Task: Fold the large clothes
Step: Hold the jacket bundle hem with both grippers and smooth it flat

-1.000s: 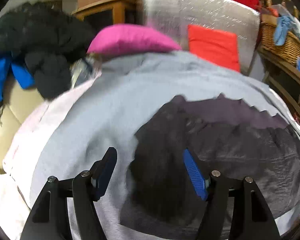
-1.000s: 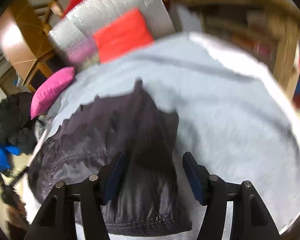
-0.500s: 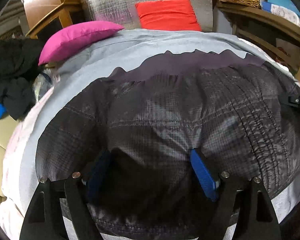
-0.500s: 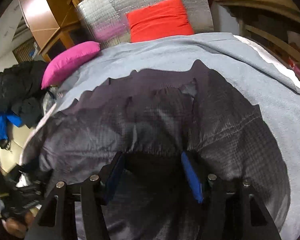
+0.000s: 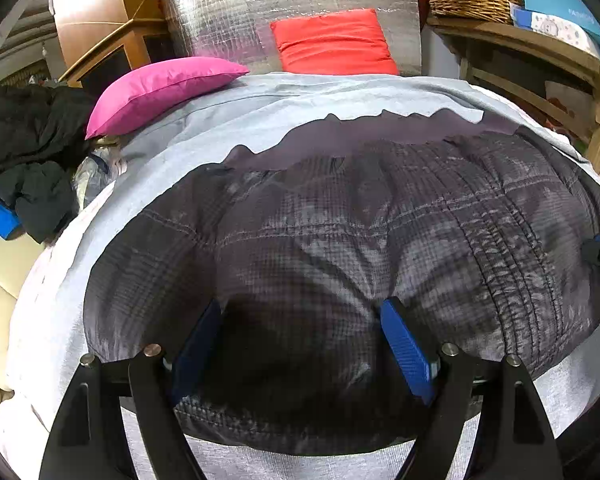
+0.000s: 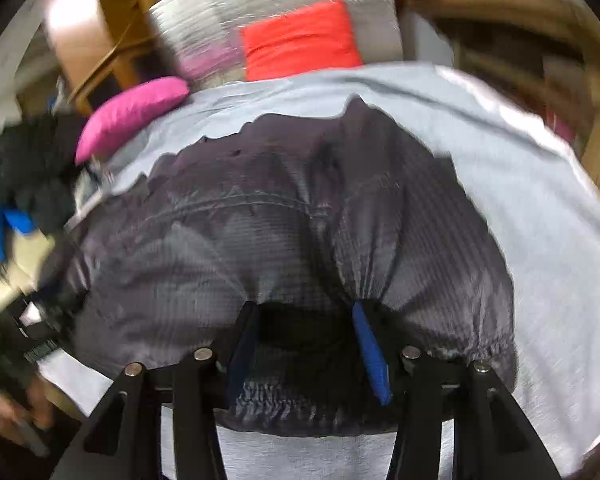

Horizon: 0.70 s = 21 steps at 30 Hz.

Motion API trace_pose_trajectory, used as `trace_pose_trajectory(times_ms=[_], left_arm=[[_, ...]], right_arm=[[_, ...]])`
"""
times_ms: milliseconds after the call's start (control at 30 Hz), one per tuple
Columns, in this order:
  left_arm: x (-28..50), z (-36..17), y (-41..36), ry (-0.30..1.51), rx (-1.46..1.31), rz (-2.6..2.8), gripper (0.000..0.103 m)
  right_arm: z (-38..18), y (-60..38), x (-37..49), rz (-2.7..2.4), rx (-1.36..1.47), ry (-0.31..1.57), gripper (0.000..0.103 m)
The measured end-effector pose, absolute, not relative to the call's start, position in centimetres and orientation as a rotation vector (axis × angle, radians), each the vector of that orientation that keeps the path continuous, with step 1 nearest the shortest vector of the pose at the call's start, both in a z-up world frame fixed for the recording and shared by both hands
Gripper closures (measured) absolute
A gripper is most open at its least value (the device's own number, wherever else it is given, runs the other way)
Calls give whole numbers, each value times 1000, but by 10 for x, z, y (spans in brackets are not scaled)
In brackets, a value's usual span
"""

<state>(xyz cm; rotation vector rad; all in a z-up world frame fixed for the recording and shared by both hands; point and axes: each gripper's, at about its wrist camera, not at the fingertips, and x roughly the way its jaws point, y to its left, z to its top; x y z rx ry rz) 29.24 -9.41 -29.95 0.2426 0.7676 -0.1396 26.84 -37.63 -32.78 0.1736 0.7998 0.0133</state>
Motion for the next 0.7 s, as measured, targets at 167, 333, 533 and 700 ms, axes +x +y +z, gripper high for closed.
trace_pose_trajectory(times_ms=[167,333,533,700], left_arm=[[294,-302,-95,767,244,-133,20],[295,-302,-97,763,256,-134,20],[296,-303,-97,755,265,-138,19],[296,-304,-98,754,275,-137,18]], right_arm=[[-298,-381,274,46,216,728,51],[-276,-377,312,43,242,681,51],[-330,-379,366,76,355,846,49],[-323,-375,357,67,325,823,49]])
